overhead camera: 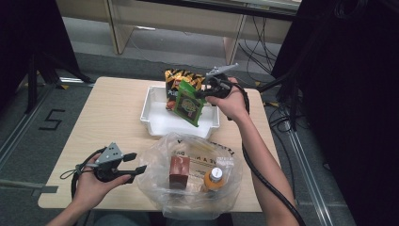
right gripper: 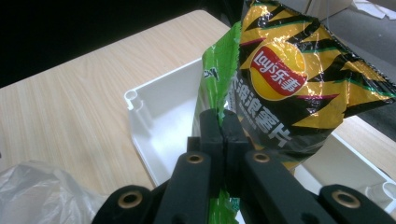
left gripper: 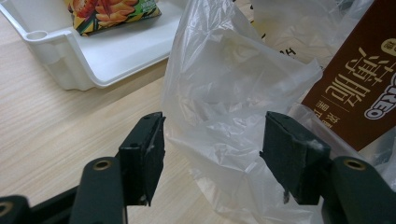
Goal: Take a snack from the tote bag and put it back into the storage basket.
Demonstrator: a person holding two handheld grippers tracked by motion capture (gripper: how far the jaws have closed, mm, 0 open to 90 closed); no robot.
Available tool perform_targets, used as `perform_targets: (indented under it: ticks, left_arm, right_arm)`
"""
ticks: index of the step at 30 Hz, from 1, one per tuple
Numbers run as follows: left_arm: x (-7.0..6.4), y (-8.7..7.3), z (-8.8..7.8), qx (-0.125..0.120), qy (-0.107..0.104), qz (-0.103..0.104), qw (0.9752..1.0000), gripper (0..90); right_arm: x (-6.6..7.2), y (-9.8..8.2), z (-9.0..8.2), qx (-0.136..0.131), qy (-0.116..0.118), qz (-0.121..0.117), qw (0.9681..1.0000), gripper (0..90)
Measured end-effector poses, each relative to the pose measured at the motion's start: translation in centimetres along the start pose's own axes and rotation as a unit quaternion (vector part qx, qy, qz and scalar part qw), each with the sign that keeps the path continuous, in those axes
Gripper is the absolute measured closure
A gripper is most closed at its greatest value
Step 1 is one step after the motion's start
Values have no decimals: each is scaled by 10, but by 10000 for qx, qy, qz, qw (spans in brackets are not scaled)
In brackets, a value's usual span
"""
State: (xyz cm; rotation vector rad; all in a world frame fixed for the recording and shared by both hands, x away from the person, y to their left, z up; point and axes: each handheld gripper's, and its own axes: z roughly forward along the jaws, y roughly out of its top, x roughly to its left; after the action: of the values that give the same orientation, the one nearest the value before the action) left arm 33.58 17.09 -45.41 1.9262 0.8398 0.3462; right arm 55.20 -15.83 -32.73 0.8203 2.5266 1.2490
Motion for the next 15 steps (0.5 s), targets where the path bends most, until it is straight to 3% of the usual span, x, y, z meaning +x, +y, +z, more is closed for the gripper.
perform_targets:
  ticks: [15]
  left_arm:
    - [0, 0, 0, -4, -4, -18, 10000, 384]
  right_arm:
    - [-7, -2, 24, 246, -27, 6, 9997, 900]
